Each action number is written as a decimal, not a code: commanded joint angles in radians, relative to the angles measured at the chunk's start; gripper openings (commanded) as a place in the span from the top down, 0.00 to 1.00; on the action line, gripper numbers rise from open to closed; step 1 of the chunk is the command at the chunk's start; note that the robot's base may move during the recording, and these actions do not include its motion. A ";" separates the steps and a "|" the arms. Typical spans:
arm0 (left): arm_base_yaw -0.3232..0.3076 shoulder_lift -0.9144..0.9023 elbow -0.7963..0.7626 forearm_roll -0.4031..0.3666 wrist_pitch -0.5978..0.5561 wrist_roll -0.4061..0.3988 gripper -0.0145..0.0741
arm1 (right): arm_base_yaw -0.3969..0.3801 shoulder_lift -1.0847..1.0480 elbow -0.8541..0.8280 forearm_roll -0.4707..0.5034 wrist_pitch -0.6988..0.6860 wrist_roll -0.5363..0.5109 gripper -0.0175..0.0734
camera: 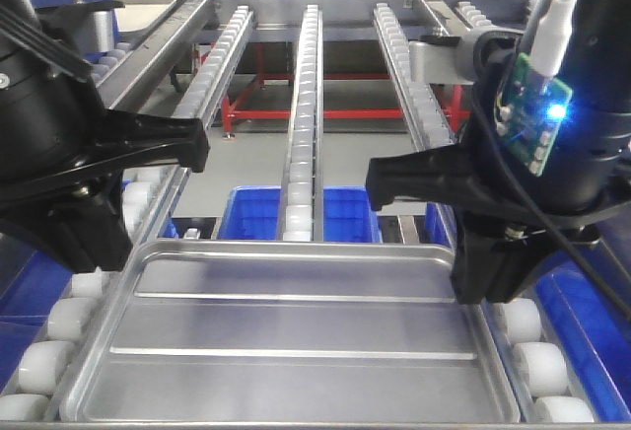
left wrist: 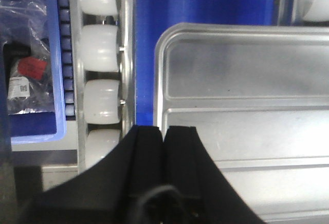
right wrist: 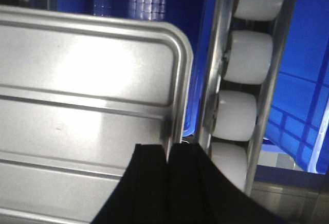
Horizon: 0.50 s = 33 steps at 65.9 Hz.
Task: Grab silver tray and stack on right shelf
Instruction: 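Lower both grippers onto the near corners of the silver tray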
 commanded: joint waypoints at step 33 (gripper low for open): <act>-0.008 -0.015 -0.032 0.018 0.026 0.001 0.94 | -0.001 -0.026 -0.026 -0.004 -0.006 0.007 0.74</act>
